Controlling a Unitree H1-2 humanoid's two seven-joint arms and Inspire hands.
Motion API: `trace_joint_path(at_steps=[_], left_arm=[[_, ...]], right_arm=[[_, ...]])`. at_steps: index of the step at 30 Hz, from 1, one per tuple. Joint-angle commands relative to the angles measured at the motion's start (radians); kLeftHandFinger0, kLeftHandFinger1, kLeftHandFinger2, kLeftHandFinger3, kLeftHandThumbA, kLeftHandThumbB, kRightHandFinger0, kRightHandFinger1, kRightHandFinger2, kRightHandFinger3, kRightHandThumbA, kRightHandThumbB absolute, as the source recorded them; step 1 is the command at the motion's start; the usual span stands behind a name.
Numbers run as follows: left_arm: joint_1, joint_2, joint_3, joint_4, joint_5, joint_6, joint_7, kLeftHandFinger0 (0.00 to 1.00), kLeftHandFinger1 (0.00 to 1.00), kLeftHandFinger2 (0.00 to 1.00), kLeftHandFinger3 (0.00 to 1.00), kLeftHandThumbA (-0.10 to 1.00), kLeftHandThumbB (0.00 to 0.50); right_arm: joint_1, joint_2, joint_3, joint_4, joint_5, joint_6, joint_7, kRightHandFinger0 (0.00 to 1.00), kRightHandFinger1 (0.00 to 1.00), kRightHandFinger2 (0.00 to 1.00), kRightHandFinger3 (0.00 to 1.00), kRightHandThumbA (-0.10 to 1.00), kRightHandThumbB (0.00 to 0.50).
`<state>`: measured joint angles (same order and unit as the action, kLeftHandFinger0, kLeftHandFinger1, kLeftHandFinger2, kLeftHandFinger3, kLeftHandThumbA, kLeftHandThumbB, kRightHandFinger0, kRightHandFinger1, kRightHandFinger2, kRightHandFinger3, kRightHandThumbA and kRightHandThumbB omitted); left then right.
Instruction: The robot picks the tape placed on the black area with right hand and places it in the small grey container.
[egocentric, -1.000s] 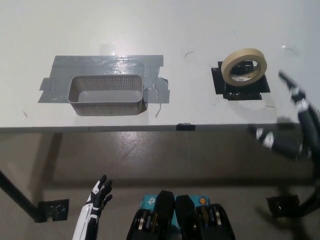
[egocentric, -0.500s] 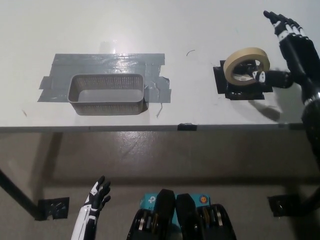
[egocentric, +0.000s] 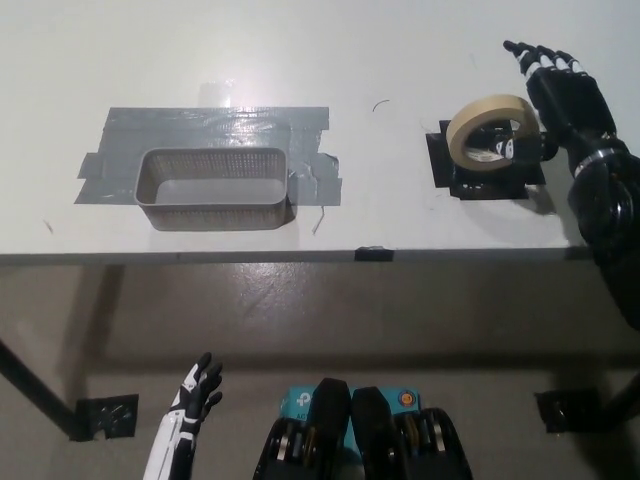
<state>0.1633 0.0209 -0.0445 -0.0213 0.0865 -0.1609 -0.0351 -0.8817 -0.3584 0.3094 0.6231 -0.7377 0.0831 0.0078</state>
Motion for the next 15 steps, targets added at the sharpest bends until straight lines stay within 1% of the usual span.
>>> trace_joint_path(at_steps=[1, 4, 8, 13, 15], left_arm=[[0.002, 0.013, -0.003, -0.027, 0.018, -0.046, 0.008, 1.00, 1.00, 1.00, 1.00, 1.00, 0.000], [-0.001, 0.016, -0.003, -0.026, 0.021, -0.045, 0.008, 1.00, 1.00, 1.00, 1.00, 1.00, 0.000], [-0.003, 0.018, -0.004, -0.035, 0.023, -0.035, 0.008, 1.00, 1.00, 1.00, 1.00, 1.00, 0.000], [-0.006, 0.016, -0.008, -0.036, 0.023, -0.032, 0.005, 1.00, 1.00, 1.00, 1.00, 1.00, 0.000], [-0.007, 0.017, -0.009, -0.032, 0.019, -0.036, 0.003, 1.00, 1.00, 1.00, 1.00, 1.00, 0.000]], right_arm=[[-0.094, -0.005, 0.024, 0.027, -0.026, 0.013, -0.014, 1.00, 1.00, 1.00, 1.00, 0.93, 0.500], [-0.118, -0.001, 0.037, 0.064, -0.017, 0.012, -0.016, 1.00, 1.00, 1.00, 1.00, 0.94, 0.498], [-0.140, 0.004, 0.037, 0.080, 0.006, 0.021, 0.002, 1.00, 1.00, 1.00, 1.00, 0.91, 0.473], [-0.169, 0.015, 0.043, 0.130, 0.017, 0.017, 0.010, 1.00, 1.00, 1.00, 1.00, 0.89, 0.474], [-0.175, 0.017, 0.052, 0.146, 0.013, 0.016, 0.013, 1.00, 1.00, 1.00, 1.00, 0.90, 0.478]])
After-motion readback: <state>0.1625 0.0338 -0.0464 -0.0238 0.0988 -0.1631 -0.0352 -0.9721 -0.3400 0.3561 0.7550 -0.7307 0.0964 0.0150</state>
